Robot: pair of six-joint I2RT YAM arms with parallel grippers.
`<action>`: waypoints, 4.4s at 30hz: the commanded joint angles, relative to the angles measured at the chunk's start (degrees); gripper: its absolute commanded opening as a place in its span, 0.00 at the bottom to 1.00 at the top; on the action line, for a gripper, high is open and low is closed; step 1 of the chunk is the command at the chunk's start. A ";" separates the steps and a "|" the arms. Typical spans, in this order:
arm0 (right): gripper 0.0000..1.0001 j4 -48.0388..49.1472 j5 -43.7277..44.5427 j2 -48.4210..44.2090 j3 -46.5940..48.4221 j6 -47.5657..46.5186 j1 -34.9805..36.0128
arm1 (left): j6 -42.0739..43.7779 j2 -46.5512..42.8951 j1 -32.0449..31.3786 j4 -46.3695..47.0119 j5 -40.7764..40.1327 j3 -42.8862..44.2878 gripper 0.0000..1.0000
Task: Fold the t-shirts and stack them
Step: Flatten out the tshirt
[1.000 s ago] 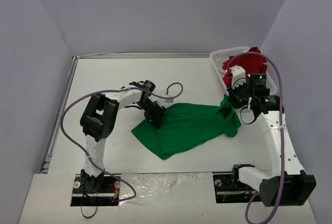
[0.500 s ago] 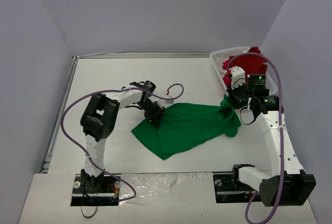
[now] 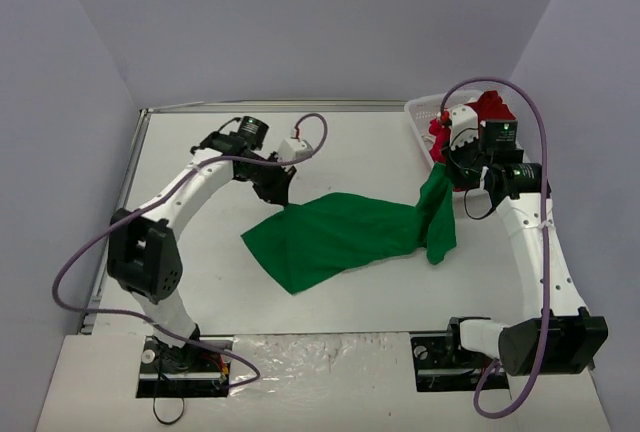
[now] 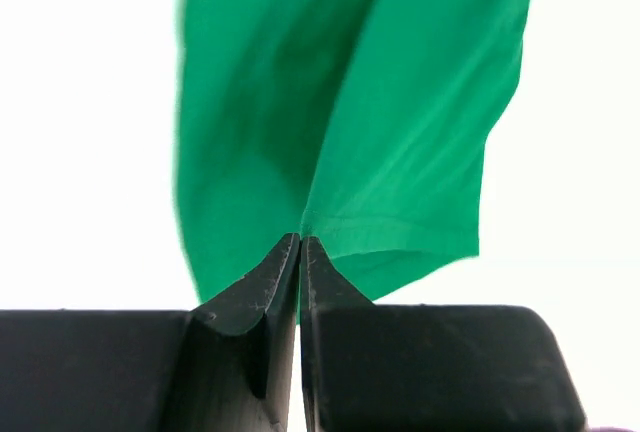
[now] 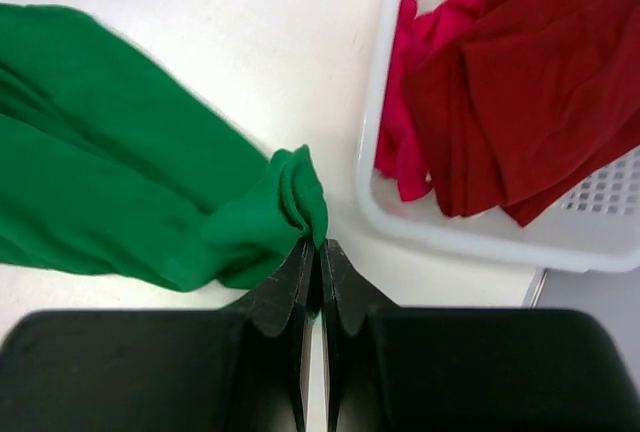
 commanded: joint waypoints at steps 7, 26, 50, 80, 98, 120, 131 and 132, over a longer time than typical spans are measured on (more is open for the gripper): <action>0.00 0.56 -0.23 13.08 20.58 0.96 -0.40 | -2.88 -12.23 8.64 -1.50 -16.14 7.58 0.02; 0.00 -12.00 -7.00 -12.56 23.76 3.16 -0.40 | -7.28 -47.65 12.69 -4.13 -32.50 4.68 0.02; 0.00 0.55 -2.70 22.31 44.33 2.56 -0.15 | -1.49 -29.31 13.39 14.84 -46.64 11.47 0.02; 0.88 11.63 12.69 47.47 32.32 -0.88 15.86 | 0.64 -7.66 21.04 32.44 -50.29 -6.01 0.94; 0.00 5.75 9.79 64.06 54.68 2.90 16.03 | -6.31 -2.84 21.21 30.41 -38.21 -7.01 0.97; 0.00 4.69 5.22 81.82 64.02 6.94 16.74 | -8.15 1.56 22.09 31.47 -39.71 -6.12 0.97; 0.00 4.69 8.64 90.78 73.84 10.81 15.07 | -9.12 4.01 22.09 29.71 -39.44 -2.79 0.97; 0.00 4.42 8.91 91.14 74.99 11.07 14.63 | -9.38 4.28 22.09 29.45 -39.36 -2.52 0.97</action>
